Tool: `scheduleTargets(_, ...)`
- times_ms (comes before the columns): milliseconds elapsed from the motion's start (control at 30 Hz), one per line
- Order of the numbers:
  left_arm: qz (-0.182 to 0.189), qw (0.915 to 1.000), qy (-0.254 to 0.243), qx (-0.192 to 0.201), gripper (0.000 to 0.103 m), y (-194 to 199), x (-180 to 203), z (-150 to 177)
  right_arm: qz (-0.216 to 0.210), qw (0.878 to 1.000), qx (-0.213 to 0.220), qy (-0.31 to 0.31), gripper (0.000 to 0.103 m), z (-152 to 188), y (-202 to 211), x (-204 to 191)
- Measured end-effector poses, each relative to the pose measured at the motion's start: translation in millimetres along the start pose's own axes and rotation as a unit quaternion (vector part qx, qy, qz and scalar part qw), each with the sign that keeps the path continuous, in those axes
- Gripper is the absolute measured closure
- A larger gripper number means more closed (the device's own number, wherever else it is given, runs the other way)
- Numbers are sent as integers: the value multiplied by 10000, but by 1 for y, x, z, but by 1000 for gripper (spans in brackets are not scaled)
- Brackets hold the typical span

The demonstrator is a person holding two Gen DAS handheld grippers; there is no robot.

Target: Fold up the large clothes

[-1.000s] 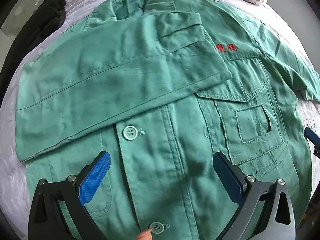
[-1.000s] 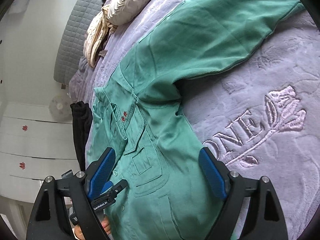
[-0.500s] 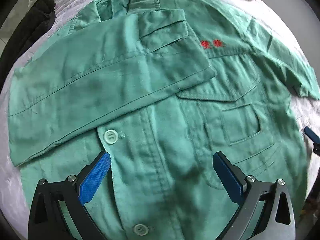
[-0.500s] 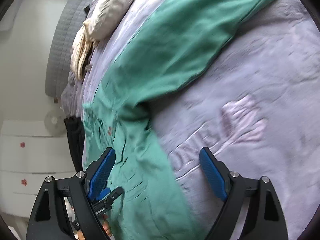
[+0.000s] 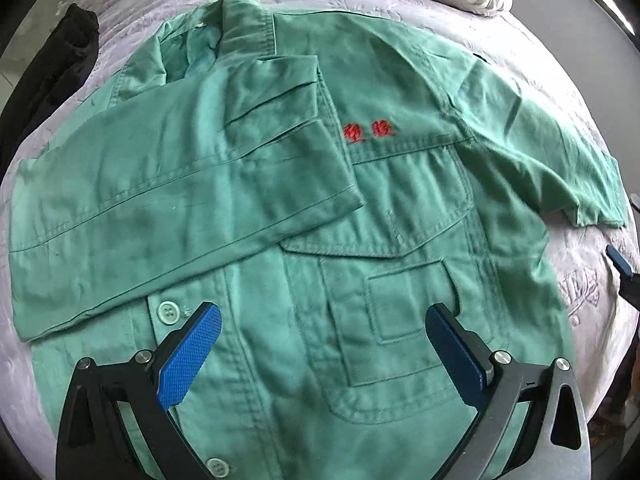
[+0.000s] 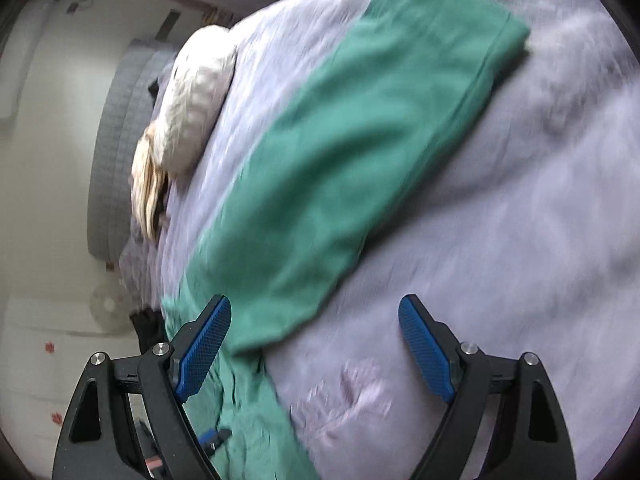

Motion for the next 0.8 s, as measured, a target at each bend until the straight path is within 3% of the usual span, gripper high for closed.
scheduleTargets(233,87,9999,74,-23,0,-5,17,-19,-235,9988,308,-312,15,-66,-6,-3)
scheduleTargets(467,158,9997,-79,160,0,-8,38,-28,-172,9985,430,-279,17,-85,-13,-17)
scheduleTargets(500,141,9997,-77,185,0,-6,39,-30,-188,9982,438,-356,21,-87,-14,-15)
scheduleTargets(533,128,9997,-75,186,0,-5,37,-30,-172,9979,441,-433,40,-88,-14,-12)
scheduleTargets(567,131,9997,-59,189,0,-4,36,-30,-32,9978,455,-477,75,-90,-16,-9)
scheduleTargets(600,146,9997,-24,200,0,-3,34,-31,77,9977,474,-488,92,-90,-16,-6)
scheduleTargets(633,142,9997,14,218,0,-2,32,-31,30,9974,482,-529,97,-92,-16,-5)
scheduleTargets(800,146,9987,301,385,0,6,6,-33,-497,9971,490,-308,98,-84,-4,-30)
Point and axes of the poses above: each gripper's, at about its wrist camera, not at the fingertips, and y roughly against the way its jaws point, x to its right, z to its underside, the point moved 6 cm from there along -y, roughly the way its jaws point, and after that the axes turned 12 degrees about -y, right-handed, at the moved point
